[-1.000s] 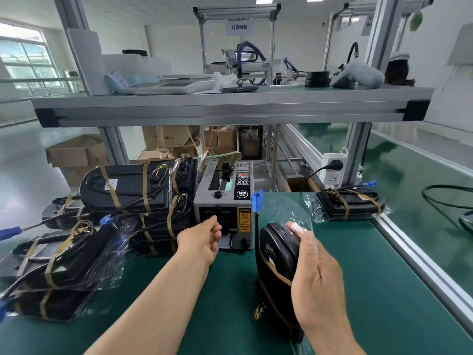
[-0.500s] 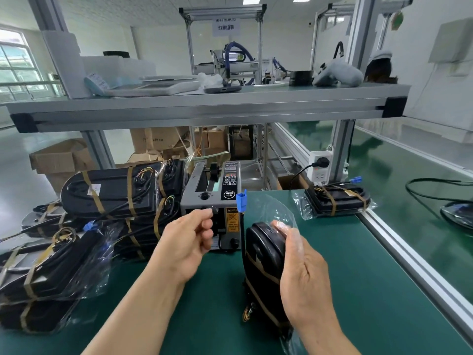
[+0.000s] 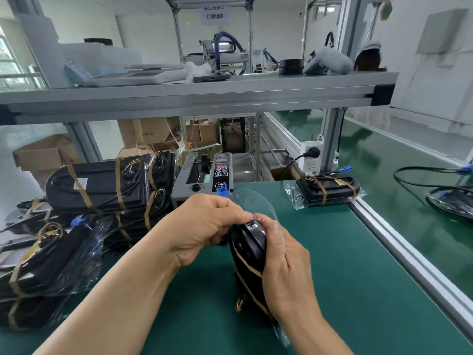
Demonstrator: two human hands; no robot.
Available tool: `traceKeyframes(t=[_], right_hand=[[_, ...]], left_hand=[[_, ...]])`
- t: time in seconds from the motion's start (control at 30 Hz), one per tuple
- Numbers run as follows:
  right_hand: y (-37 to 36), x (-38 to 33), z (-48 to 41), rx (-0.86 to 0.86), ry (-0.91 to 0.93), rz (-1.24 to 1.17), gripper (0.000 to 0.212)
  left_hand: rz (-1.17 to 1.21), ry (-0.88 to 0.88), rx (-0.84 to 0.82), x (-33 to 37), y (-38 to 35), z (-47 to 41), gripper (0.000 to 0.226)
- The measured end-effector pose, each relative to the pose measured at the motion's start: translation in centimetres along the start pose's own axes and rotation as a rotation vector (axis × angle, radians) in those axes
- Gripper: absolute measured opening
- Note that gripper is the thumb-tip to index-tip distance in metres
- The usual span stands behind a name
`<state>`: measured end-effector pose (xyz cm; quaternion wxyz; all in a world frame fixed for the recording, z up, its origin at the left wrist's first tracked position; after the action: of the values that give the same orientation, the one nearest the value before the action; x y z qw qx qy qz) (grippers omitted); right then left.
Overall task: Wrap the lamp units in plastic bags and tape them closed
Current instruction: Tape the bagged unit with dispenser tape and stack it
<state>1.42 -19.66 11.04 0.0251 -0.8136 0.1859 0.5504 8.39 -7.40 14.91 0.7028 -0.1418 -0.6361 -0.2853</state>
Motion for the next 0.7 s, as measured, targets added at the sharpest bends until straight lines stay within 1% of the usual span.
traceKeyframes(t=[0.1,0.23,0.3,0.37,0.47,0.6,0.7], right_hand=[[-0.3,0.2,0.1,-0.009,0.012,0.004,0.048],[-0.5,0.8,0.0,-0.012,-0.016,-0.028,0.046],[-0.5,1.2,0.0,-0.005,-0.038,-0.031,0.043],[-0.5,1.3,0.1,0.001,-0.049,-0.020,0.039],[-0.5,1.2,0.1,0.003,-0.057,-0.021,0.035],[-0.6,1.2,0.1,0.002,-0.064,-0.037,0.034],[-0.6,1.2,0.1,-0.006,-0.067,-0.038,0.036]], left_hand=[[-0.042,0.016,-0.005,0.1,0.0,0.0,0.021],[-0.057,0.028,0.014,0.0,0.1,-0.1,0.026],[-0.057,0.026,0.033,-0.1,0.1,-0.1,0.025],[-0.058,0.010,0.052,-0.2,0.2,0.0,0.024],[-0.057,-0.030,0.066,-0.1,0.0,0.1,0.028],[-0.042,-0.078,0.077,0.0,-0.2,0.3,0.039],[-0.045,-0.090,0.100,-0.1,-0.1,0.3,0.038]])
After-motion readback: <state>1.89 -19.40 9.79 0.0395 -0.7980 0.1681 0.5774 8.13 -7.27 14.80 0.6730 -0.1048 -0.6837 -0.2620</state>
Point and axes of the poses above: each hand's wrist, its own z-axis away from the middle knuckle, its own y-axis out of the back of the hand, x = y × z, the point moved 8 cm from there along -z, towards the middle knuckle, and after that the axes turned 10 degrees about -x, right-handed, at the moved point
